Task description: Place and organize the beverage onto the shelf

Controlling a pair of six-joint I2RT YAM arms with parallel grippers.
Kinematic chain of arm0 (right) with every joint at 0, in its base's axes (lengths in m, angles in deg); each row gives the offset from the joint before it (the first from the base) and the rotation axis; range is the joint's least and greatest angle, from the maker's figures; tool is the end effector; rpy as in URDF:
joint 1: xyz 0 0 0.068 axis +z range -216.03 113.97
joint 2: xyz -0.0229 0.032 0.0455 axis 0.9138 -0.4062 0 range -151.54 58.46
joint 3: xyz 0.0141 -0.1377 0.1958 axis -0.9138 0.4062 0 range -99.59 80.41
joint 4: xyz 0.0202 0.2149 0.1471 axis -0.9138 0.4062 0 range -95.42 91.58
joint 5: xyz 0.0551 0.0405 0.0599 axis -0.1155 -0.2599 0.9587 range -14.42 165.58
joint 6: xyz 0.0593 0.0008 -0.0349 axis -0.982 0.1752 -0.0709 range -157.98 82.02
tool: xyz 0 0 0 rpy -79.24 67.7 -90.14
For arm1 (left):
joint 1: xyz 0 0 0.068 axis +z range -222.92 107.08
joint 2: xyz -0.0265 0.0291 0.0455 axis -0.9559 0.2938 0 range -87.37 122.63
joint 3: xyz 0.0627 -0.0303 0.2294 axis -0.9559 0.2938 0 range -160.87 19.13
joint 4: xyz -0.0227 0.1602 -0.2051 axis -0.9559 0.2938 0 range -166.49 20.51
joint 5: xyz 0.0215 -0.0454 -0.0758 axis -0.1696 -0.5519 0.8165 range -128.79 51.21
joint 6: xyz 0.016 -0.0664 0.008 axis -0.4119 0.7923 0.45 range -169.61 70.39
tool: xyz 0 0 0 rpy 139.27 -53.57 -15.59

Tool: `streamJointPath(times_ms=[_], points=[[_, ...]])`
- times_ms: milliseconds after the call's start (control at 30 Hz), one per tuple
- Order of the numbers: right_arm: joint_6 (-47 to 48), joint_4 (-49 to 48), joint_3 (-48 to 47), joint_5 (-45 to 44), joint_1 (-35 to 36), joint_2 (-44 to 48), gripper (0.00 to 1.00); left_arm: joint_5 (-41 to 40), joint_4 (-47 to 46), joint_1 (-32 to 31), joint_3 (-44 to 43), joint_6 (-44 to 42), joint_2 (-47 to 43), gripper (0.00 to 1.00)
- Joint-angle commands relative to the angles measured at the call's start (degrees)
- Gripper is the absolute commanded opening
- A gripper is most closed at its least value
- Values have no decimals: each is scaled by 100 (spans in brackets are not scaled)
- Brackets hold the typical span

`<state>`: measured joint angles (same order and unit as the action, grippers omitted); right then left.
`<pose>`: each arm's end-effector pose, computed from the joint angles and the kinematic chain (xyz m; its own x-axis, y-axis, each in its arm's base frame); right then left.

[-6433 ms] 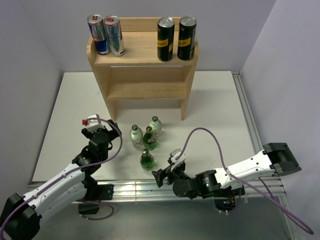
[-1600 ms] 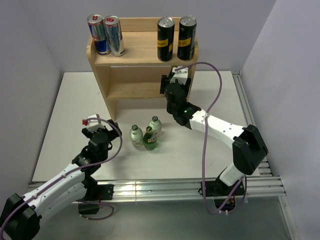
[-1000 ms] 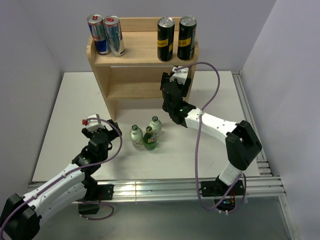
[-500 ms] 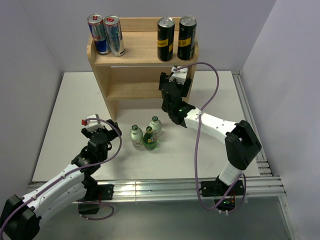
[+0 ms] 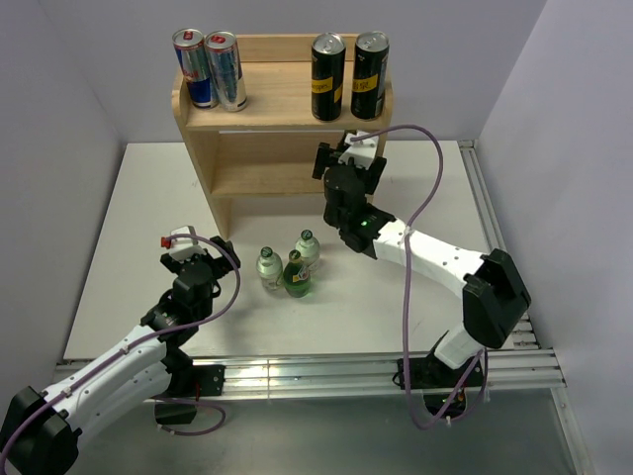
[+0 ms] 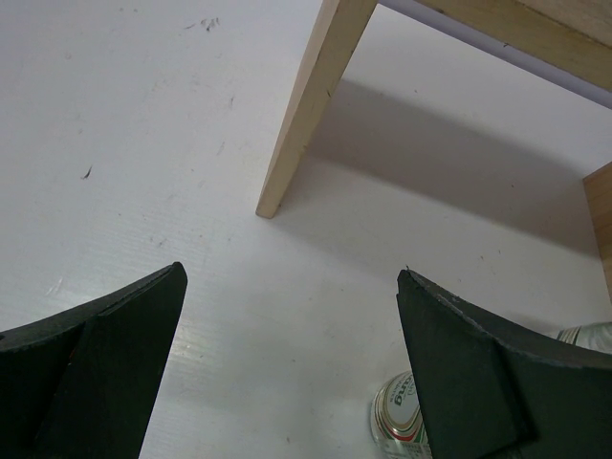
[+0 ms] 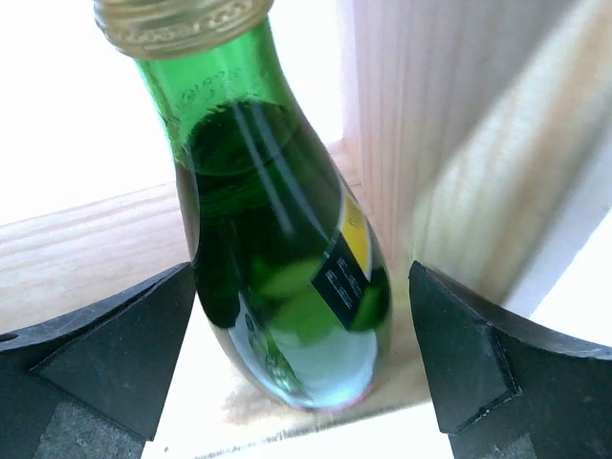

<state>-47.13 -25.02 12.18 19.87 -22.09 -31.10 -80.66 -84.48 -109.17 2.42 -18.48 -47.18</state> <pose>0.3006 0.2260 0.3069 0.0109 0.1350 -0.9908 0.2044 0.9696 0.1343 0.1866 -0.0909 0.1884 -0.1440 -0.3719 -0.9171 -0.1783 0.9213 -0.3456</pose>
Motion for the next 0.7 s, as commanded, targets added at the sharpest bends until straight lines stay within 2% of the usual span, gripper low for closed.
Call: streamJointPath(times_ms=[0,533,667], points=[[-140,105,143,-468,-9,369,100,-6,-159,-5,1,-11,-90,99],[-587,535,740,-292,475,948,100,-6,-150,-5,10,-11,-98,99],[-746,650,1073,-476,825,1230,100,-14,-159,-5,10,-11,-98,99]])
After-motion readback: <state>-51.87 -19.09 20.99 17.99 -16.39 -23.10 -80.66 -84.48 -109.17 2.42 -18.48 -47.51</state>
